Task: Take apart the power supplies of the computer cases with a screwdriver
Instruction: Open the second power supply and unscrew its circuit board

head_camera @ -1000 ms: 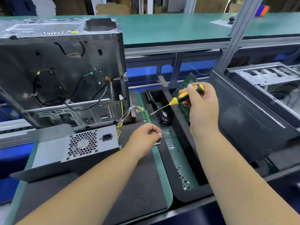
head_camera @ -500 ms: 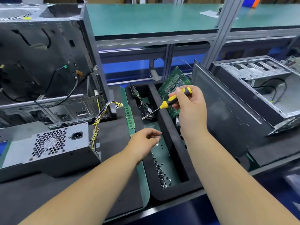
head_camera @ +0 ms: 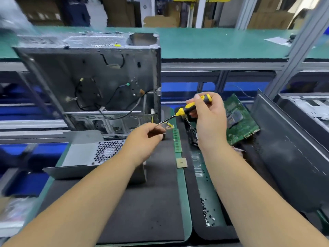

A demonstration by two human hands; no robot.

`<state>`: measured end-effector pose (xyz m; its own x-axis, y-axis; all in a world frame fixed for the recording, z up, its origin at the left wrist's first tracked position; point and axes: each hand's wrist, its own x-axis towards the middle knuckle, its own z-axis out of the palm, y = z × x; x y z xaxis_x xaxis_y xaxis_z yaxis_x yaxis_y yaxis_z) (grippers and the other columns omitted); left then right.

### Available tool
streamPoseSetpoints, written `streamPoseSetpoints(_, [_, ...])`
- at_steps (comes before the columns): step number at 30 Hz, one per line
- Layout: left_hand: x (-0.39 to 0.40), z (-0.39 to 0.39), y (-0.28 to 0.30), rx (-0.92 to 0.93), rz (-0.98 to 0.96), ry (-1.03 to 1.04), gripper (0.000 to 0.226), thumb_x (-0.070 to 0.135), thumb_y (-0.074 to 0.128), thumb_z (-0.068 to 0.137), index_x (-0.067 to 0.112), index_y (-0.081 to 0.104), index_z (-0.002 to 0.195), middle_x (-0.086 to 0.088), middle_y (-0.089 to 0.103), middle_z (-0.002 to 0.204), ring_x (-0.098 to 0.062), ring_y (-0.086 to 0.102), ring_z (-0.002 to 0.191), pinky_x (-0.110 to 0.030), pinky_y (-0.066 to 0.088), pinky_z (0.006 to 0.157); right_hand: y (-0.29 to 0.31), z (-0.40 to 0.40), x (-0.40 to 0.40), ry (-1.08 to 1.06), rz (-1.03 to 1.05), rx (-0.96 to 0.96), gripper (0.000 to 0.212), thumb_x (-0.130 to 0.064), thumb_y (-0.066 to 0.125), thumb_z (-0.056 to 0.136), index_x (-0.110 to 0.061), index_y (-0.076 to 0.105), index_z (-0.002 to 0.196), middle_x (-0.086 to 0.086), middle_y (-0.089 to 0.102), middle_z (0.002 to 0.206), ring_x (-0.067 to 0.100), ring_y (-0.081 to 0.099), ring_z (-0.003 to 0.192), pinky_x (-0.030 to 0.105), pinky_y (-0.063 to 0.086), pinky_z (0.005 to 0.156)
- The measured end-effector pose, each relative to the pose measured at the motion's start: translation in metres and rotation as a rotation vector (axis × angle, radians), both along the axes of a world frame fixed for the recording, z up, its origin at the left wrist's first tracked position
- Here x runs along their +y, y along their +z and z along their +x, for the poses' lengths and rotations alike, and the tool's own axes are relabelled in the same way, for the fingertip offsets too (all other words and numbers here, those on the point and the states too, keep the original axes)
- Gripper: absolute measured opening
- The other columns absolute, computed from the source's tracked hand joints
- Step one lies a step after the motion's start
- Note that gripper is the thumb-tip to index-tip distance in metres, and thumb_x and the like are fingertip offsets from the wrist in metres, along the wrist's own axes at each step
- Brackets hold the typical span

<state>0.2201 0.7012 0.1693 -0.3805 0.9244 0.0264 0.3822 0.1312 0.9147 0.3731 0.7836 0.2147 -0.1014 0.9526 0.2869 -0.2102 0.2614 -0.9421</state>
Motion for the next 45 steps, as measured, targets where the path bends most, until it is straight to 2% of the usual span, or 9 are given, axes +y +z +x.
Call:
streamPoseSetpoints(4, [-0.024, -0.044, 0.000, 0.072, -0.018, 0.103, 0.029, 0.008, 0.066, 0.089, 0.036, 0.069, 0.083, 0.013, 0.071, 0.090, 0.003, 0.063, 0.079, -0.015, 0.048, 0.068, 0.000, -0.034, -0.011, 0.092, -0.029, -0.033, 0.009, -0.022, 0.057, 0.098, -0.013, 0.056, 0.098, 0.001, 0.074, 0.089, 0.015, 0.070, 0.082, 0.022, 0.050, 0.070])
streamPoseSetpoints(8, [-0.045, -0.080, -0.007, 0.278, -0.145, 0.098, 0.041, 0.001, 0.062, 0.079, 0.042, 0.063, 0.081, 0.016, 0.062, 0.102, -0.003, 0.058, 0.096, -0.005, 0.042, 0.067, -0.005, -0.062, -0.023, 0.193, -0.035, -0.072, 0.011, -0.018, 0.058, 0.099, -0.007, 0.055, 0.102, 0.005, 0.071, 0.086, 0.020, 0.070, 0.075, 0.031, 0.055, 0.070])
streamPoseSetpoints(13, [-0.057, -0.105, -0.014, 0.403, -0.212, -0.093, 0.039, 0.003, 0.066, 0.071, 0.039, 0.059, 0.085, 0.013, 0.055, 0.108, -0.011, 0.053, 0.108, -0.022, 0.042, 0.090, -0.010, -0.091, -0.040, 0.259, -0.021, -0.165, 0.004, -0.012, 0.057, 0.098, -0.015, 0.056, 0.098, 0.006, 0.069, 0.082, 0.015, 0.067, 0.067, 0.030, 0.058, 0.062])
streamPoseSetpoints(18, [-0.056, -0.115, -0.019, 0.407, -0.160, -0.184, 0.033, 0.015, 0.072, 0.071, 0.041, 0.054, 0.083, 0.016, 0.053, 0.107, -0.011, 0.052, 0.109, -0.032, 0.043, 0.097, -0.012, -0.106, -0.051, 0.236, 0.087, -0.355, 0.007, -0.018, 0.059, 0.098, -0.025, 0.056, 0.096, 0.000, 0.070, 0.084, 0.004, 0.065, 0.068, 0.010, 0.047, 0.058])
streamPoseSetpoints(23, [-0.059, -0.119, -0.030, 0.435, -0.114, -0.188, 0.026, 0.026, 0.067, 0.071, 0.044, 0.050, 0.078, 0.019, 0.054, 0.107, -0.012, 0.052, 0.107, -0.036, 0.046, 0.094, -0.014, -0.116, -0.061, 0.188, 0.137, -0.466, 0.009, -0.021, 0.061, 0.097, -0.027, 0.055, 0.095, 0.000, 0.068, 0.084, 0.006, 0.067, 0.072, 0.015, 0.051, 0.061])
streamPoseSetpoints(28, [-0.057, -0.124, -0.034, 0.426, -0.099, -0.197, 0.025, 0.028, 0.066, 0.070, 0.045, 0.049, 0.076, 0.019, 0.053, 0.110, -0.012, 0.050, 0.110, -0.037, 0.046, 0.094, -0.010, -0.120, -0.068, 0.140, 0.203, -0.555, 0.010, -0.025, 0.060, 0.096, -0.031, 0.053, 0.098, -0.003, 0.068, 0.084, 0.011, 0.066, 0.076, 0.035, 0.055, 0.072])
streamPoseSetpoints(35, [-0.055, -0.129, -0.039, 0.393, -0.097, -0.196, 0.025, 0.028, 0.066, 0.071, 0.046, 0.051, 0.075, 0.020, 0.052, 0.110, -0.012, 0.049, 0.109, -0.038, 0.048, 0.090, -0.009, -0.127, -0.079, 0.073, 0.226, -0.575, 0.008, -0.027, 0.059, 0.096, -0.029, 0.053, 0.100, -0.002, 0.067, 0.084, 0.010, 0.069, 0.076, 0.049, 0.057, 0.073])
streamPoseSetpoints(41, [-0.057, -0.133, -0.040, 0.399, -0.102, -0.200, 0.022, 0.029, 0.067, 0.070, 0.044, 0.053, 0.078, 0.021, 0.052, 0.106, -0.012, 0.050, 0.106, -0.035, 0.047, 0.086, -0.006, -0.129, -0.083, 0.098, 0.264, -0.660, 0.011, -0.024, 0.060, 0.098, -0.031, 0.052, 0.102, -0.004, 0.063, 0.082, 0.014, 0.067, 0.079, 0.047, 0.056, 0.075])
streamPoseSetpoints(45, [-0.056, -0.132, -0.039, 0.391, -0.088, -0.201, 0.023, 0.029, 0.068, 0.069, 0.043, 0.051, 0.073, 0.018, 0.053, 0.102, -0.013, 0.052, 0.103, -0.036, 0.047, 0.087, 0.003, -0.132, -0.078, 0.257, 0.355, -0.741, 0.016, -0.018, 0.060, 0.098, -0.031, 0.055, 0.106, -0.005, 0.060, 0.093, 0.012, 0.063, 0.082, 0.025, 0.053, 0.075])
